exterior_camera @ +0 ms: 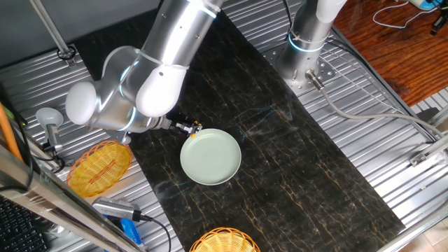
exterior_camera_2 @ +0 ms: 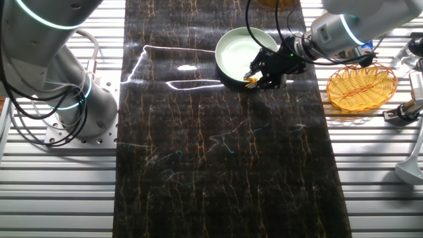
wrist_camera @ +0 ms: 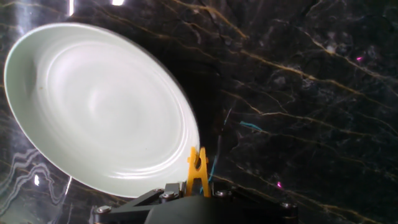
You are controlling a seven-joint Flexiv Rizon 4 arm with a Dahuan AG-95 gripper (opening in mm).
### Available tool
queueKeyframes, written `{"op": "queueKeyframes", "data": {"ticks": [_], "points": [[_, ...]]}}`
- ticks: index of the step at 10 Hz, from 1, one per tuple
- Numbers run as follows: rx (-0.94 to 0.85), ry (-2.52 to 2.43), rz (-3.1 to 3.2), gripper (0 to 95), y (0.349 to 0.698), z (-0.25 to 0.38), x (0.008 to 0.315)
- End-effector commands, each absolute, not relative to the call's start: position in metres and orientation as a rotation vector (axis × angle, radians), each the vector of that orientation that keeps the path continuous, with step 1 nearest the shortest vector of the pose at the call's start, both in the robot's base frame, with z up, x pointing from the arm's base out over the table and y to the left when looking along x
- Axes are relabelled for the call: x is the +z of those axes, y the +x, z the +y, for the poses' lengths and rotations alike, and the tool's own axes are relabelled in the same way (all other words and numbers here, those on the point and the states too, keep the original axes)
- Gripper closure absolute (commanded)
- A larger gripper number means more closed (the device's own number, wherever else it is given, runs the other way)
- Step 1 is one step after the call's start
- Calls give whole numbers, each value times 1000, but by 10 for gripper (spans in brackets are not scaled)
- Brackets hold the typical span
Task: Use a clamp
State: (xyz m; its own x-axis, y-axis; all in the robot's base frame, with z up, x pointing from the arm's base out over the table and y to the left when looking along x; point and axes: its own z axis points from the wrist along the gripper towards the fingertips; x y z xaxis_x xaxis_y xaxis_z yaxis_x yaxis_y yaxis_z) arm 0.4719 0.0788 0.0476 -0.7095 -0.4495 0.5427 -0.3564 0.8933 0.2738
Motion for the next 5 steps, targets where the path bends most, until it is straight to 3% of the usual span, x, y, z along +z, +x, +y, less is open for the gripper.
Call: {"op": "queueKeyframes", "data": {"ticks": [1,2,3,5], "points": [[-198,577,-2428,760,473,79,48],[-200,581,-2427,760,473,79,48],[-201,584,-2427,570,473,79,48],[-205,592,-2426,570,473,79,48]]}}
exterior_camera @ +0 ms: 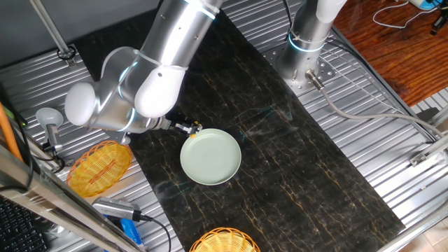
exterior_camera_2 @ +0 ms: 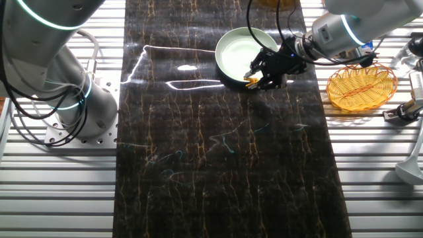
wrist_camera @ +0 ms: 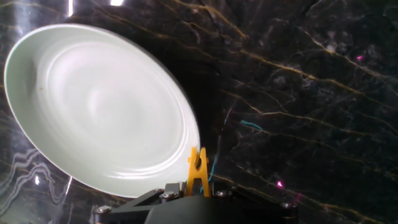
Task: Use a clamp
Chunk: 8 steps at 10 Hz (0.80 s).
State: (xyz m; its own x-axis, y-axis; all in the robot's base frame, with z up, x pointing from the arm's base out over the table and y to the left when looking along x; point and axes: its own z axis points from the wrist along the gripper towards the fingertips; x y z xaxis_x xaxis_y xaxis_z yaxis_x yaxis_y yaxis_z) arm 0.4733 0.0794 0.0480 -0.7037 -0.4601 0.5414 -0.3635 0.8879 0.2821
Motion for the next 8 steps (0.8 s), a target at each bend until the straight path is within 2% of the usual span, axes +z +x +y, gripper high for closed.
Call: {"op": "queueKeyframes", "data": {"ticks": [1,2,3,6,8], "points": [[-207,593,-2426,570,473,79,49],[-208,589,-2427,380,473,79,51],[-207,582,-2432,380,472,80,57],[-170,522,-2510,950,471,80,83],[-144,506,-2622,950,467,73,101]]}}
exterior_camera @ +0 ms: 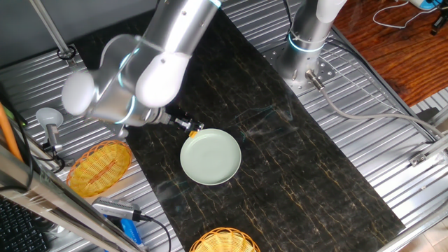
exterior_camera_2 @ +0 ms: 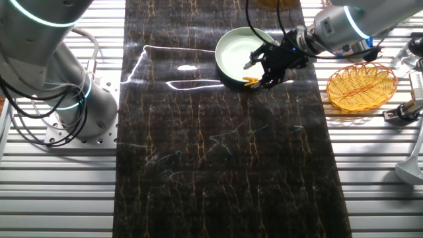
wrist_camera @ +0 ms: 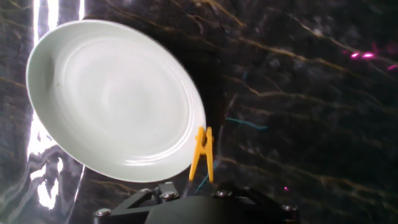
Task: Use a clamp
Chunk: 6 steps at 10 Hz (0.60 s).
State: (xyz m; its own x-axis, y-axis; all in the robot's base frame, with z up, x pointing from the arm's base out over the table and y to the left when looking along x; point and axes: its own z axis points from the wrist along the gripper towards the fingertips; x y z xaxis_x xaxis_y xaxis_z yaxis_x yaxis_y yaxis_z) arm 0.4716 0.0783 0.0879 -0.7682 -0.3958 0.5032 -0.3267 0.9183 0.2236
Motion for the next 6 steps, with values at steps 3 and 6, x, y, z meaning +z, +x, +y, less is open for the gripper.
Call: {"op": "queueKeyframes", "data": {"ticks": [3,6], "points": [[-125,580,-2790,950,456,61,146],[-99,612,-2878,950,439,72,175]]}}
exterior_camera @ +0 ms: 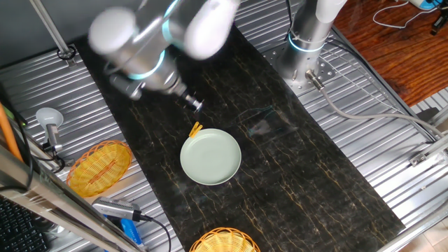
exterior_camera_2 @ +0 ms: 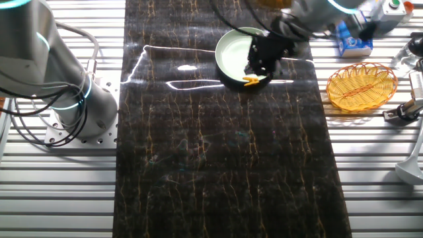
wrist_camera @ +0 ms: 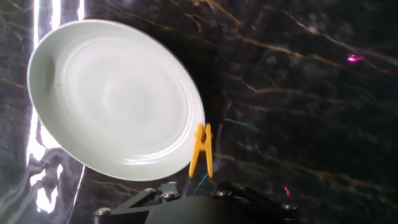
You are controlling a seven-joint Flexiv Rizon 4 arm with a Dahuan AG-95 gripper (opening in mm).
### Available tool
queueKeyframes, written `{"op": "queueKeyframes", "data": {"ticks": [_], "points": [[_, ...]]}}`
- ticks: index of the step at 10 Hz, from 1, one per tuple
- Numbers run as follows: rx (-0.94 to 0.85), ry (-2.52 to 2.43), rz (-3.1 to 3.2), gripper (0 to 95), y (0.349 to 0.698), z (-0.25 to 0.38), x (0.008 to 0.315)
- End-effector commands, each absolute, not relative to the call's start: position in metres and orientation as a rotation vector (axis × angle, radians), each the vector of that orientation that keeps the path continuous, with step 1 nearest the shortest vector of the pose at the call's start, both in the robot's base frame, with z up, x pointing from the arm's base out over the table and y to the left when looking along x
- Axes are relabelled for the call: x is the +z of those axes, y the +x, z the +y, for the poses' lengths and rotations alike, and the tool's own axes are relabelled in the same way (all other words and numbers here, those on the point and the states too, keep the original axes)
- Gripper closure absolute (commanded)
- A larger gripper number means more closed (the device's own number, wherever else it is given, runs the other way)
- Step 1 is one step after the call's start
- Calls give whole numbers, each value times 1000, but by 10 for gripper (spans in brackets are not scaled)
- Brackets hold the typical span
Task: Use a clamp
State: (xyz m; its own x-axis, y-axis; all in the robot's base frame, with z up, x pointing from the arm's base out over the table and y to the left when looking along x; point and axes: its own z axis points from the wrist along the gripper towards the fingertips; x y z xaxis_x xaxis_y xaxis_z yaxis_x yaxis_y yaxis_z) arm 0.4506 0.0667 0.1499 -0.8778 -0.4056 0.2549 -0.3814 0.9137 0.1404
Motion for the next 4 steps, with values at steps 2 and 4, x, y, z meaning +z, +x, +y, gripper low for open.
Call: {"op": "queueKeyframes", "data": {"ticks": [2,4], "points": [[-93,609,-2896,950,429,79,186],[-94,610,-2894,950,421,83,193]]}}
